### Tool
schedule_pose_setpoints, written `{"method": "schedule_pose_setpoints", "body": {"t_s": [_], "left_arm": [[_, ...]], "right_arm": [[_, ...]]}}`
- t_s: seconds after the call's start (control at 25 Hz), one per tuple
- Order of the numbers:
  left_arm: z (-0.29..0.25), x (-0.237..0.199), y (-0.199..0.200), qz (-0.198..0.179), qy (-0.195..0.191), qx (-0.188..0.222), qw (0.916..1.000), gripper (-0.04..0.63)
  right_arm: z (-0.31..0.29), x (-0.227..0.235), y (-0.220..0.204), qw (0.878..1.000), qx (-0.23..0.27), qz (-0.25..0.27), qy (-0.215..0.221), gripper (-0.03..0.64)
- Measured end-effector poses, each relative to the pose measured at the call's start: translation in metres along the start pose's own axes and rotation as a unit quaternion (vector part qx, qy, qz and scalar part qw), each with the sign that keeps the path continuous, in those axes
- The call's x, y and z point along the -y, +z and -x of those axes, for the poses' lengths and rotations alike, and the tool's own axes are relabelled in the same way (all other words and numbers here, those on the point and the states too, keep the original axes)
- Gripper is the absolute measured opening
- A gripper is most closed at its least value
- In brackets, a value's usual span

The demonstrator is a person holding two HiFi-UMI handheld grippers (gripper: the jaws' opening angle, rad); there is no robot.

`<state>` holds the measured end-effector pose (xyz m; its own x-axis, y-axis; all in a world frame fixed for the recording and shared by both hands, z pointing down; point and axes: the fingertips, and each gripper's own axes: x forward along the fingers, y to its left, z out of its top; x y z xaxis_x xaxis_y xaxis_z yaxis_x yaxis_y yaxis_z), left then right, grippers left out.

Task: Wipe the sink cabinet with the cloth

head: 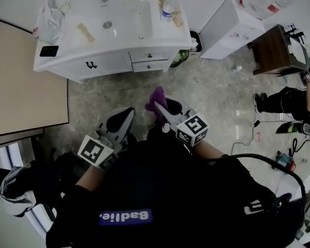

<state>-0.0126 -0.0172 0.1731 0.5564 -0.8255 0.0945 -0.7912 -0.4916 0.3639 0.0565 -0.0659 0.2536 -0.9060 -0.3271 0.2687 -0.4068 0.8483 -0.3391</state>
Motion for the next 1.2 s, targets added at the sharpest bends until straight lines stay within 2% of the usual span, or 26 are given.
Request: {"method": "schedule_pose_setpoints", "body": {"t_s": [0.12, 0.28, 0.44, 0.64, 0.88, 1.04, 1.2], "left_arm": [[-0.028, -0.020, -0.003, 0.015, 0.032, -0.009, 0.9994, -0.009], [-0.055, -0.044, -0.002, 0.025, 0.053, -0.003, 0.9983, -0.009], [-0.054, -0.060, -0.009, 0.038, 0.053, -0.011, 0.9978, -0.009], [-0.036, -0.105, -0.030, 0.046, 0.049, -0.013, 0.9976, -0.009], [-0.034, -0.168, -0.056, 0.051, 0.035, 0.014, 0.9980, -0.009], [-0.036, -0.205, -0.084, 0.055, 0.029, 0.026, 0.9977, -0.009], [-0.035, -0.244, -0.118, 0.057, 0.040, 0.036, 0.9969, -0.009]], "right_arm": [[-0.028, 0.030, -0.001, 1.000, -0.013, -0.011, 0.026, 0.074], [-0.064, 0.051, -0.007, 0.998, -0.033, -0.014, 0.057, 0.074], [-0.091, 0.052, -0.017, 0.996, -0.047, -0.015, 0.068, 0.074], [-0.129, 0.061, -0.045, 0.998, -0.058, -0.012, 0.035, 0.074], [-0.189, 0.092, -0.089, 0.997, -0.063, -0.028, -0.024, 0.074], [-0.232, 0.118, -0.119, 0.996, -0.066, -0.038, -0.044, 0.074], [-0.275, 0.148, -0.147, 0.996, -0.064, -0.032, -0.057, 0.074]]}}
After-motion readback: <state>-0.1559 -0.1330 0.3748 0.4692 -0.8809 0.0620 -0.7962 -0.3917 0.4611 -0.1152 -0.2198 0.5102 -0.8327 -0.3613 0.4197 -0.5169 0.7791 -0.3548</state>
